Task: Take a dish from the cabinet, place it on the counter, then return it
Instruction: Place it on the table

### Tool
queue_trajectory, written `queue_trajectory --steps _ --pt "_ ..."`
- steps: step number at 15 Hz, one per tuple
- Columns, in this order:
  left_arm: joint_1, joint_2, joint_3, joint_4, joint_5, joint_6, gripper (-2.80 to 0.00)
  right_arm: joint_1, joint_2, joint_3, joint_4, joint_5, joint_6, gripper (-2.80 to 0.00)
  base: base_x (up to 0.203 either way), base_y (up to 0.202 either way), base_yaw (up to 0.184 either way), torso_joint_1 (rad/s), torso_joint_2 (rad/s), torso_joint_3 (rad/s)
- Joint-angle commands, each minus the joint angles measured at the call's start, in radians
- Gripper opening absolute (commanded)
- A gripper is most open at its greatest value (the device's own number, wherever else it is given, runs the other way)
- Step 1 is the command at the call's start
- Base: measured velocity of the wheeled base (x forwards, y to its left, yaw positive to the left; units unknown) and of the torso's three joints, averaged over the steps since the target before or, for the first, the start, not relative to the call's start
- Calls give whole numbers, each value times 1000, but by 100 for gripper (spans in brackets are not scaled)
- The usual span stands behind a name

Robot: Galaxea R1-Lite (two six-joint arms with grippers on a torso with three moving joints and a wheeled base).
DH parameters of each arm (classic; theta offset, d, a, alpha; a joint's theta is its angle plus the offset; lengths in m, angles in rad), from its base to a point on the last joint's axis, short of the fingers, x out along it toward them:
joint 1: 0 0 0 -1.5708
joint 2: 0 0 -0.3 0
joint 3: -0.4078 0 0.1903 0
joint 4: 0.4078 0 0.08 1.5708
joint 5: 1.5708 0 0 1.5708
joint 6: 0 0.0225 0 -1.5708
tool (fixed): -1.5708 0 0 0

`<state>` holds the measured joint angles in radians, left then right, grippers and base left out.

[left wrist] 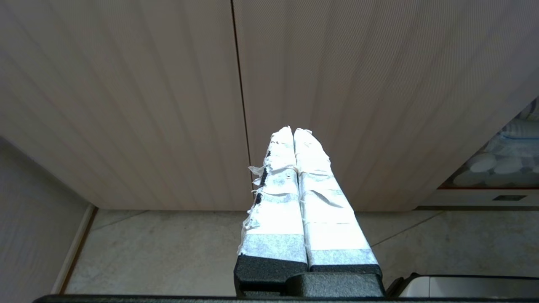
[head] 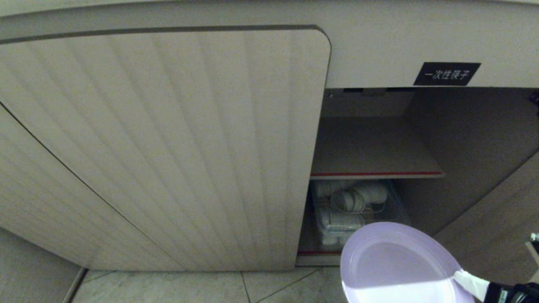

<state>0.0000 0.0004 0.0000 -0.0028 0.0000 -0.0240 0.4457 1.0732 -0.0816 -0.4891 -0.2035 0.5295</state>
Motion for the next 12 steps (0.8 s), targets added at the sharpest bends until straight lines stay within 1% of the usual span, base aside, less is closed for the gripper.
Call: queue_trajectory --steps 1,7,12 --pt "0 0 0 0 0 -1 -280 1 -9 3 1 -2 3 -280 0 0 0 0 0 0" --pt "0 0 0 0 0 -1 -280 1 -41 33 6 -2 4 -280 0 0 0 0 0 0" --pt "0 0 0 0 0 -1 -280 1 -52 28 14 -2 6 -280 0 0 0 0 0 0"
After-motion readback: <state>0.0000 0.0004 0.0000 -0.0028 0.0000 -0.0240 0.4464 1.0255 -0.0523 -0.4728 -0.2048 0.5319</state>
